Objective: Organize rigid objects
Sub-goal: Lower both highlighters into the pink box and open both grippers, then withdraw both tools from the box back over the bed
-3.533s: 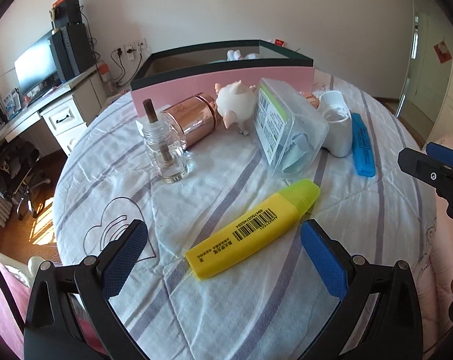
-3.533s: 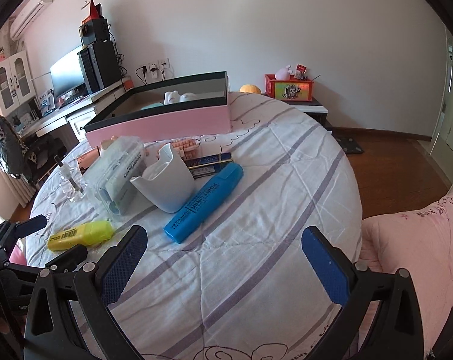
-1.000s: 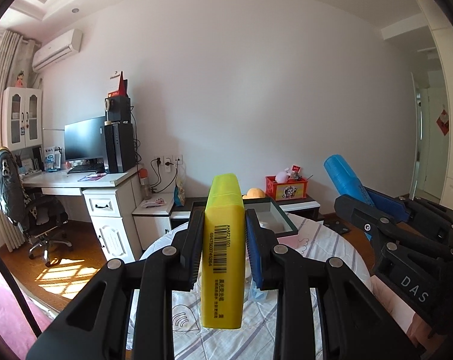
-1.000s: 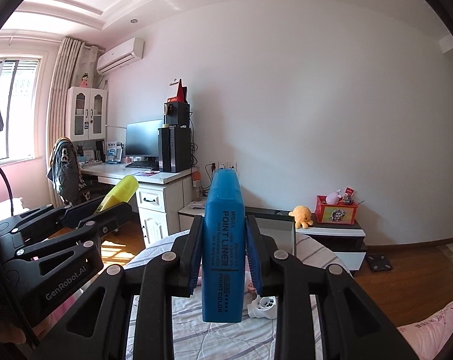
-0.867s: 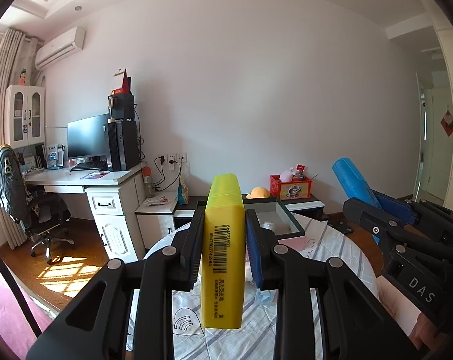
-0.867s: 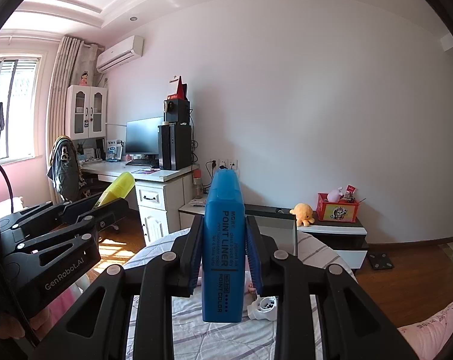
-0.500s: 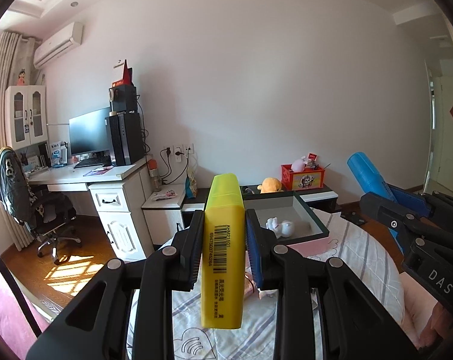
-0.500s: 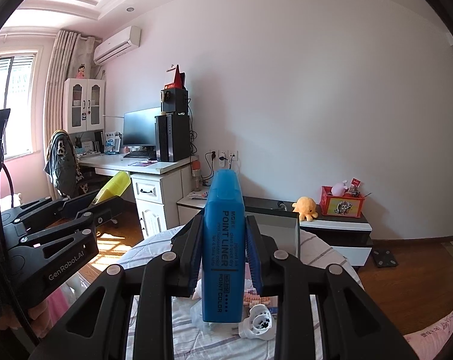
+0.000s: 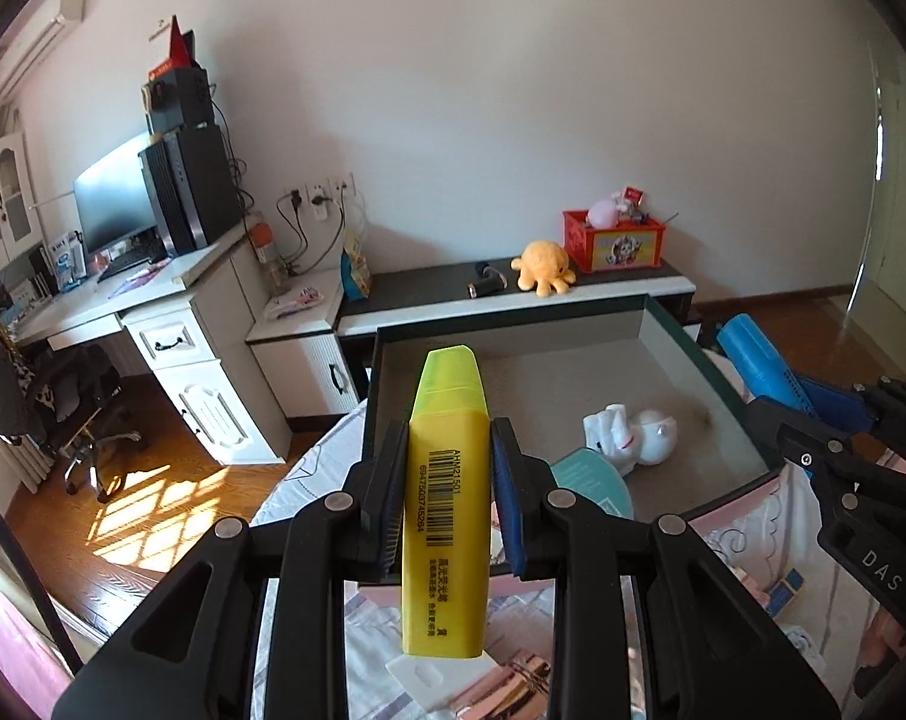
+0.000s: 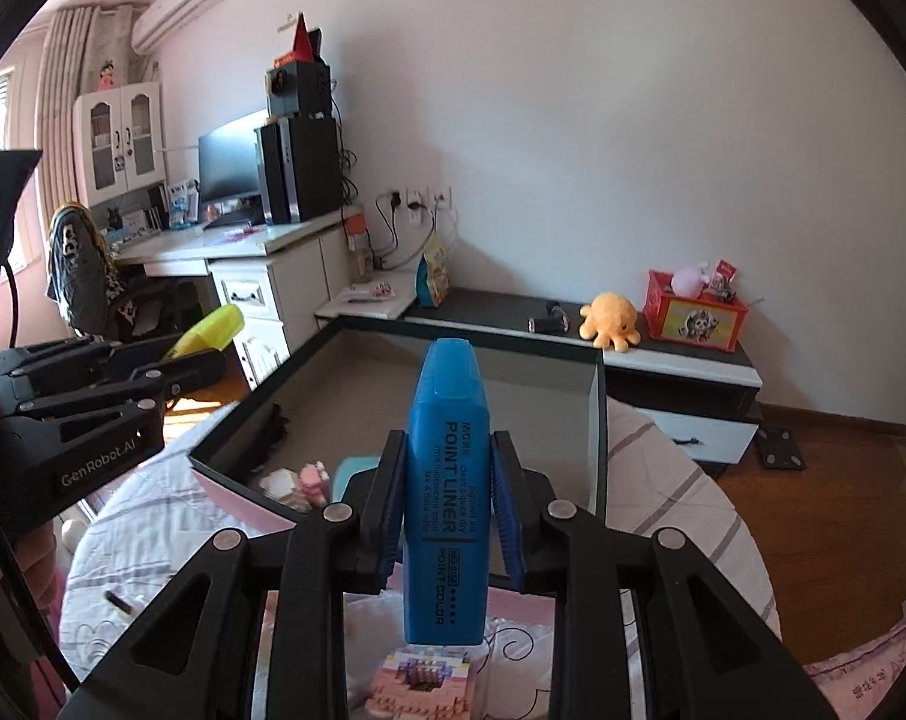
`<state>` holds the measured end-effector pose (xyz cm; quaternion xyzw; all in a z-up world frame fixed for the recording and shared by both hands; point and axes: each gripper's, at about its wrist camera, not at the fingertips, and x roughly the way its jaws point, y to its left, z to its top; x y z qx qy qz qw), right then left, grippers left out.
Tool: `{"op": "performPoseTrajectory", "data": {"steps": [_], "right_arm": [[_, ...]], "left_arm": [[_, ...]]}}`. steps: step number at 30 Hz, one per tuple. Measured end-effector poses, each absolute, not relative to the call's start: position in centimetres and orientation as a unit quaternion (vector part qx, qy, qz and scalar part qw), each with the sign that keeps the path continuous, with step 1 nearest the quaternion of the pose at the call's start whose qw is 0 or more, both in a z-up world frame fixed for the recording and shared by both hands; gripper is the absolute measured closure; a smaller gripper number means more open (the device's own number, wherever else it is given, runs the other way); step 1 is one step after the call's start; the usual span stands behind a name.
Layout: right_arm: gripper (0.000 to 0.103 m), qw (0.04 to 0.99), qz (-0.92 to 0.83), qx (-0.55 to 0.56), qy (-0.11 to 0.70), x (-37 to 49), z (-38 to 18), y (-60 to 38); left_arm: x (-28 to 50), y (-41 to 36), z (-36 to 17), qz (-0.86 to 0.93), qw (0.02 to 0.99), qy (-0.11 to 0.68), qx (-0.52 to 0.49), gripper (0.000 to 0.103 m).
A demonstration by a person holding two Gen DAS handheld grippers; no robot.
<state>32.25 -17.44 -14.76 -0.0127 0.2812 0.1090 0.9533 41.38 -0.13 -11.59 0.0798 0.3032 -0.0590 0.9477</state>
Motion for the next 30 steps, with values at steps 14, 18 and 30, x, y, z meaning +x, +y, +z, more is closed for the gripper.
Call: {"op": "performPoseTrajectory", "data": {"steps": [14,18,30], "right_arm": [[0.075,0.931,0.068,-0.002,0.358,37.7,-20.5,-20.4],[0.07,0.933,0.077,0.011,0.352,37.1,-19.8,-20.6],[0.015,0.968,0.069,0.049,0.237,25.5,-11.7,-20.9]], "left_arm": [[49.8,-1.1,-15.8,-0.061,0.911,0.403,0.069,0.075],[49.0,-0.3,-15.3,-0.06,0.914,0.397,0.052,0.05],[34.4,2.1,-7.8,-0.041,0.967,0.249,0.043,0.008]]}}
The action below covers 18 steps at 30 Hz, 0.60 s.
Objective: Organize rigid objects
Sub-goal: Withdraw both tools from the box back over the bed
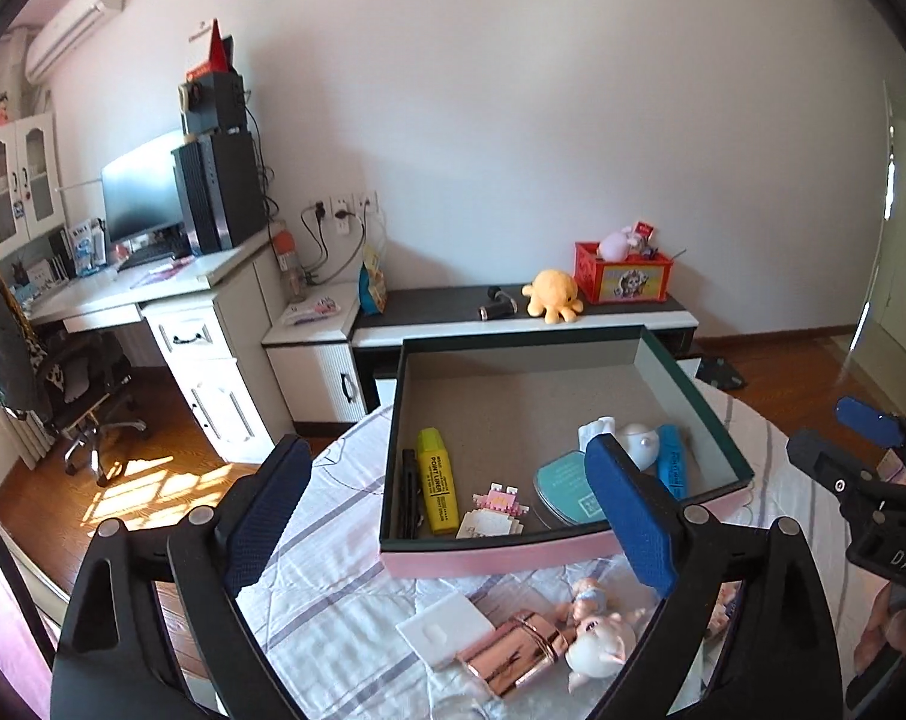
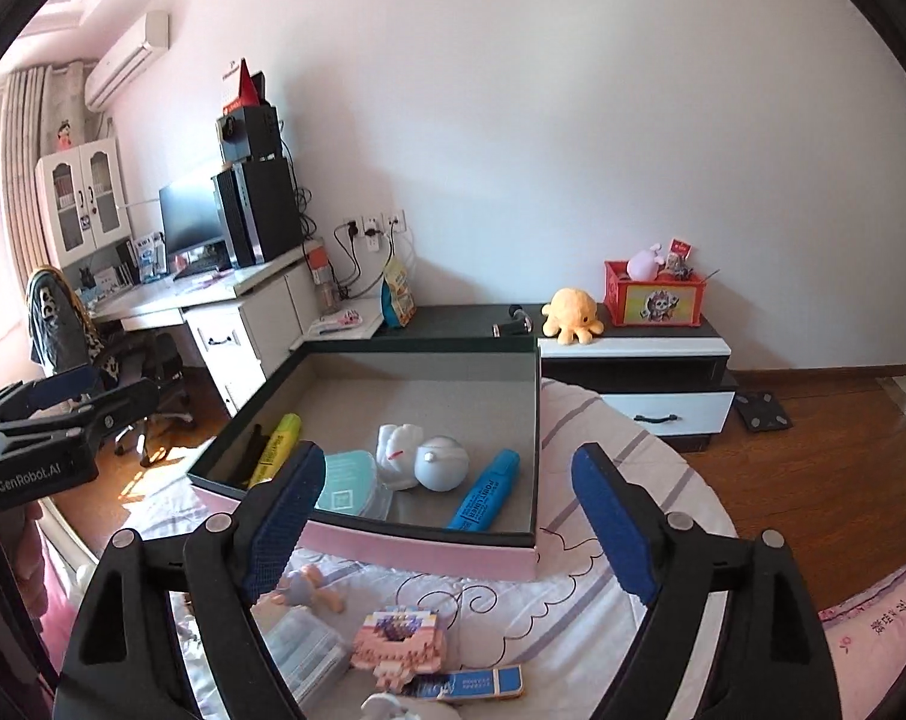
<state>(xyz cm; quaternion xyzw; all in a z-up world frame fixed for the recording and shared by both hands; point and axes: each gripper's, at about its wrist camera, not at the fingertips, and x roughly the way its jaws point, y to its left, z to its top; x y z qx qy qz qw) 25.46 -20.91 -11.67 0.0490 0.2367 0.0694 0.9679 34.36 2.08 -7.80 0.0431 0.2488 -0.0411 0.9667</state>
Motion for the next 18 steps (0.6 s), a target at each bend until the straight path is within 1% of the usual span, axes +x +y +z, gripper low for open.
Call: {"op": "performPoseTrajectory", "data": {"steps": [1,2,3,6,9,13,18], "right_arm": [[0.01,0.971,0.068,0.05,0.223,24.0,-10.9,-20.8],[0.0,0.975,0.068,0.053,0.207,22.5,-10.1,-20.5],[0.0,0.977,0.073,0.054,0.191,21.0,-9.4,-20.2],[0.0,0.984,0.071,0.045,0.158,16.8,-7.6,-18.9],[0.0,0.988,0.063,0.033,0.134,13.1,-6.5,-17.6],[0.0,0.993,0.051,0.023,0.108,8.9,-5.9,-16.1],[0.0,0.994,0.048,0.014,0.101,5.6,-5.5,-15.1]], "left_arm": [[32.6,2.2,-7.2,-0.036,0.971,0.232,0.043,0.007],[31.0,2.4,-6.8,-0.031,0.974,0.219,0.043,0.001],[29.3,2.5,-6.3,-0.029,0.977,0.206,0.042,0.0],[24.5,2.8,-5.3,-0.019,0.984,0.173,0.039,0.0],[20.5,3.1,-4.8,-0.027,0.986,0.159,0.035,0.0],[16.4,3.6,-4.2,-0.024,0.989,0.144,0.03,0.0],[12.6,3.6,-4.0,-0.028,0.991,0.127,0.018,0.0]]}}
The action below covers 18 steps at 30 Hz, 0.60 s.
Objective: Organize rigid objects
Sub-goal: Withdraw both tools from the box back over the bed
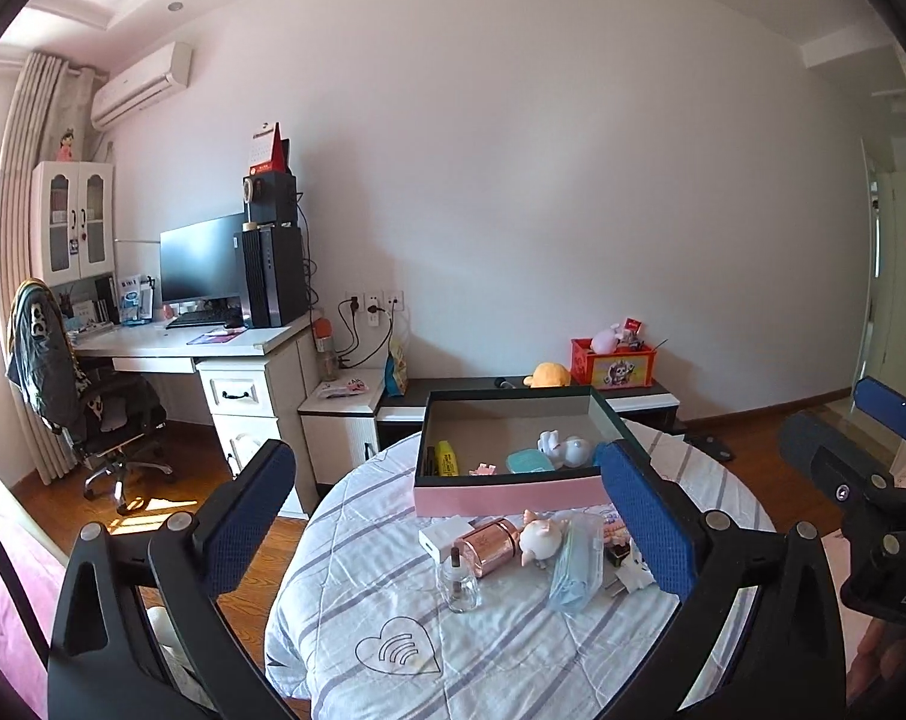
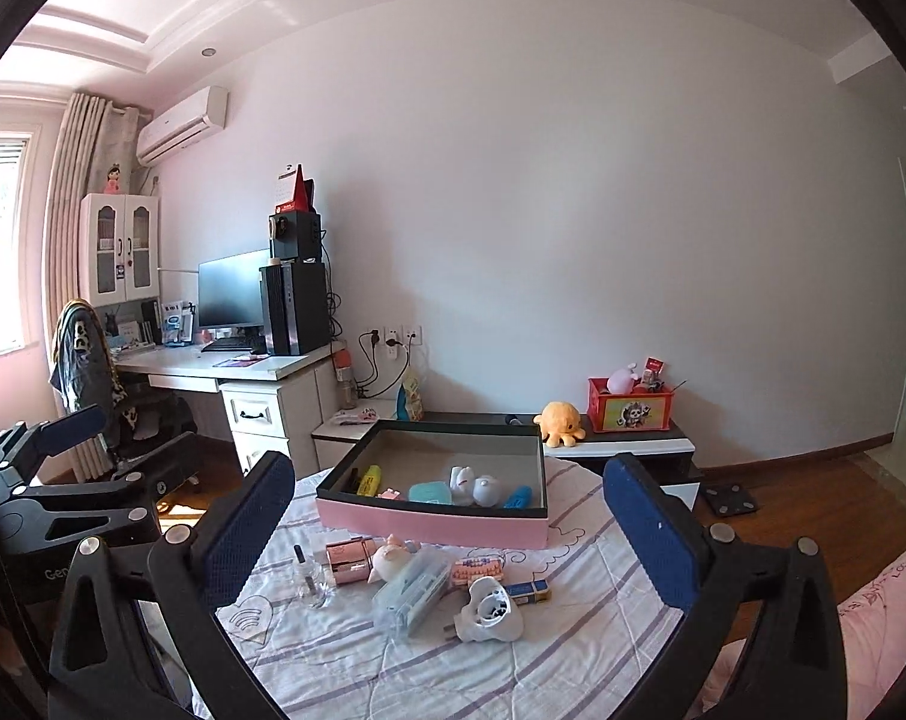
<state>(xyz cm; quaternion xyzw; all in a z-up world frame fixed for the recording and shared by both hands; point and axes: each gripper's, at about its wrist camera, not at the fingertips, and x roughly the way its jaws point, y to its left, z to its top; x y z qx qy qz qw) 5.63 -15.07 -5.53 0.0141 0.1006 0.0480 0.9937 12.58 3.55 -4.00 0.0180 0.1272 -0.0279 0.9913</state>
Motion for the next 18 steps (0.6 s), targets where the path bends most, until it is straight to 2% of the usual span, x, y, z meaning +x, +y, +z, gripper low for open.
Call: {"op": "performPoseTrajectory", "data": {"steps": [9,18], "right_arm": [[0.0,0.996,0.036,0.004,0.076,2.1,-4.7,-13.9],[0.0,0.997,0.033,0.0,0.066,0.2,-4.6,-13.6]], "left_arm": [[7.6,3.5,-3.2,-0.021,0.996,0.09,0.014,0.0],[6.3,3.8,-2.7,-0.013,0.997,0.078,0.015,0.0]]}}
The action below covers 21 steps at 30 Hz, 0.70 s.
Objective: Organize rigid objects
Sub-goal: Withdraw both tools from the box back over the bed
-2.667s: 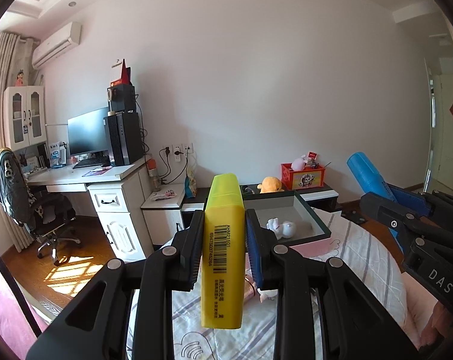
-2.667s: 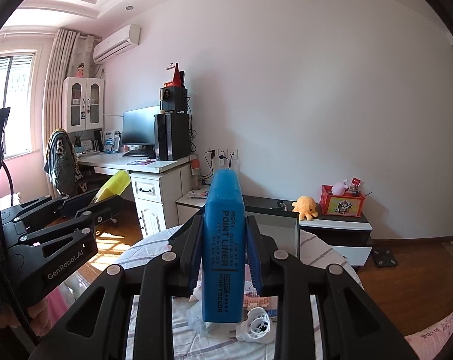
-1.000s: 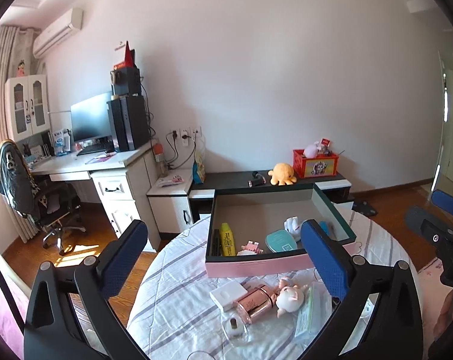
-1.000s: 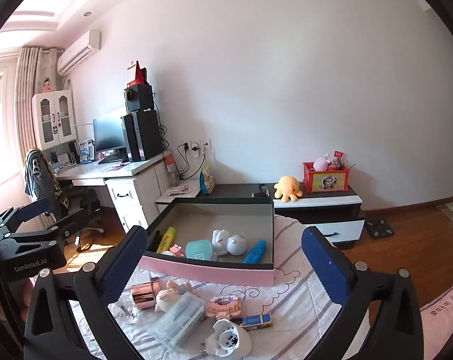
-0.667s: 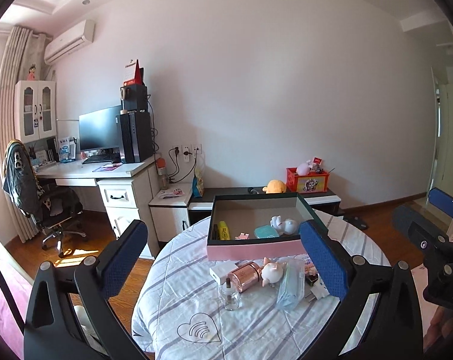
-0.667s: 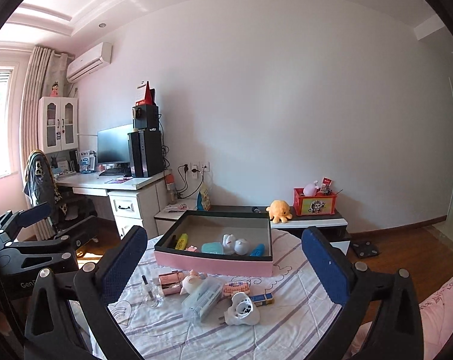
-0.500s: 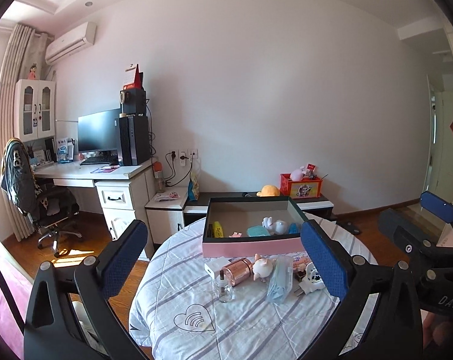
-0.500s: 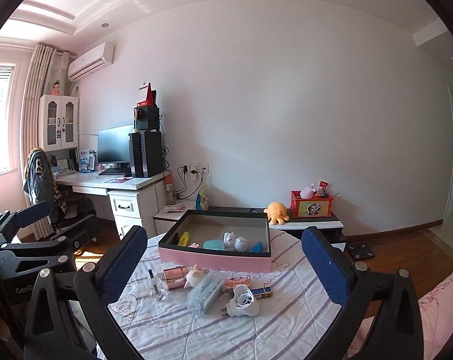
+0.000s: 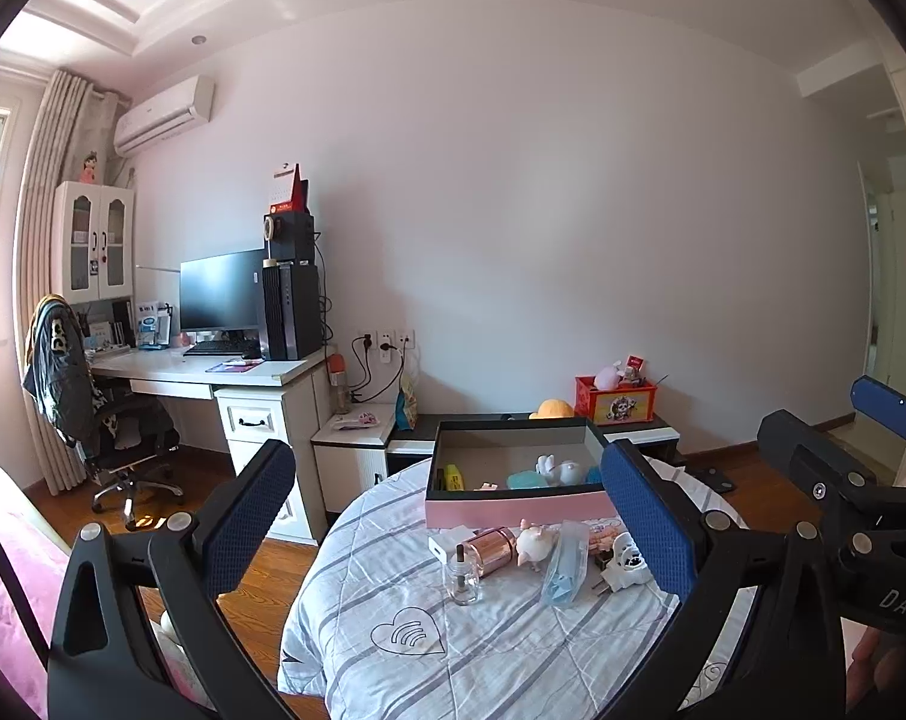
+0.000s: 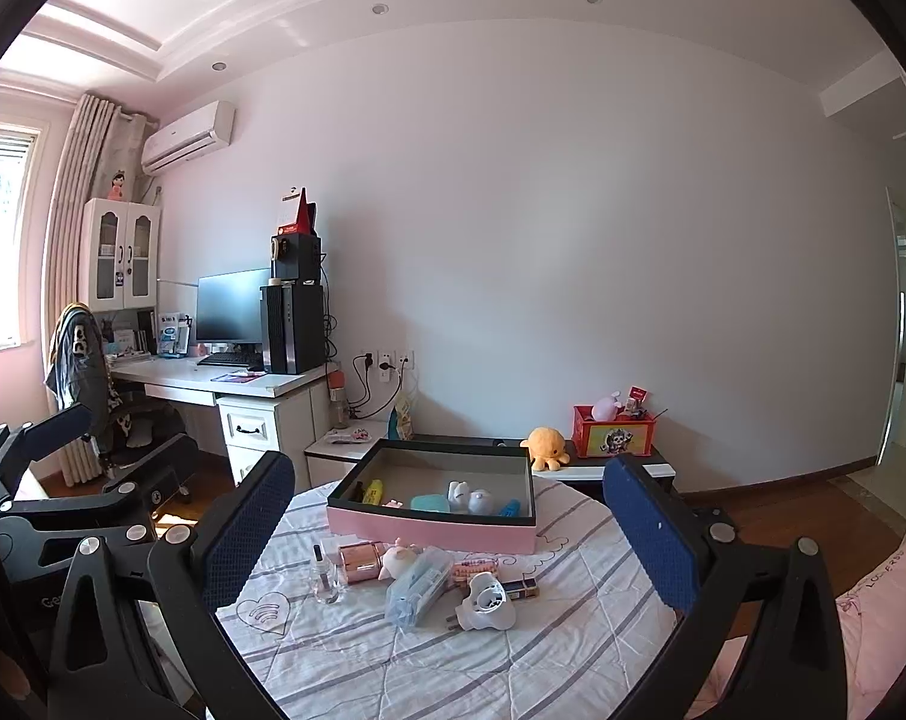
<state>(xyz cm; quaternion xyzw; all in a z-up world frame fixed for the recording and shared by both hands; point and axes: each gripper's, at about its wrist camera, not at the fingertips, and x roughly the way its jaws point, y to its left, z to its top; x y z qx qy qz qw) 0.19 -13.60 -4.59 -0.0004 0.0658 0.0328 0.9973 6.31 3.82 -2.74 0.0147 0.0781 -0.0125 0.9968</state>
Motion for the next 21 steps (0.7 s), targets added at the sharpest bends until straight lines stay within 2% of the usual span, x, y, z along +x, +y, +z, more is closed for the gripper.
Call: {"op": "performPoseTrajectory", "data": {"steps": [12,21], "right_arm": [[0.0,0.996,0.034,0.0,0.084,1.4,-5.4,-13.6],[0.0,0.987,0.03,0.011,0.159,5.8,-9.9,-14.9]], "left_arm": [[7.3,3.9,-3.5,-0.013,0.995,0.096,0.017,0.0],[12.1,5.4,-8.2,-0.032,0.981,0.189,0.012,0.0]]}}
